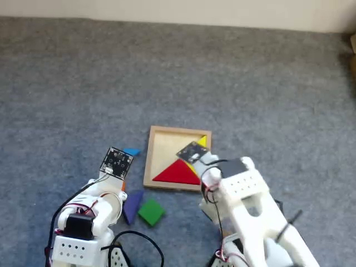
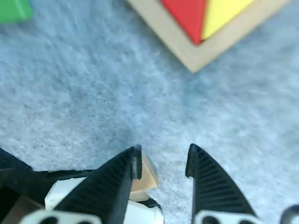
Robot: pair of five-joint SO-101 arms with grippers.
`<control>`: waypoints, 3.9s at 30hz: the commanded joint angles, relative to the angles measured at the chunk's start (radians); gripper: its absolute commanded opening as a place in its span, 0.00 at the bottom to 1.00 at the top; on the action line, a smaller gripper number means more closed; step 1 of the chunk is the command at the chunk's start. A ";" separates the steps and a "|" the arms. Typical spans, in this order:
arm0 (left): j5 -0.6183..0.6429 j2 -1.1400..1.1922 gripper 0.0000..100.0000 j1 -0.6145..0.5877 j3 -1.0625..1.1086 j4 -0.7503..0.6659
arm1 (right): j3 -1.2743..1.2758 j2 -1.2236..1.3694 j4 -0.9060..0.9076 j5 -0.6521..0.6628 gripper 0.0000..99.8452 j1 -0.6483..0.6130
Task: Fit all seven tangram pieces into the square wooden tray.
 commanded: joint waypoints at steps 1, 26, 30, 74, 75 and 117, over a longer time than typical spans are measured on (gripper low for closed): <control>-0.009 -0.031 0.00 -0.012 0.019 0.003 | 0.042 -0.148 0.027 0.006 0.16 0.048; -0.009 -0.031 0.00 -0.013 0.019 0.003 | -0.051 0.104 -0.001 0.095 0.16 0.222; -0.009 -0.031 0.00 -0.013 0.019 0.003 | -0.107 -0.056 0.001 0.095 0.16 0.355; -0.009 -0.031 0.00 -0.013 0.019 0.003 | -0.108 -0.458 -0.091 0.034 0.16 0.576; -0.009 -0.031 0.00 -0.013 0.019 0.003 | -0.108 -0.458 -0.090 0.034 0.16 0.576; -0.009 -0.031 0.00 -0.012 0.019 0.003 | -0.578 -0.073 0.303 -0.043 0.16 0.455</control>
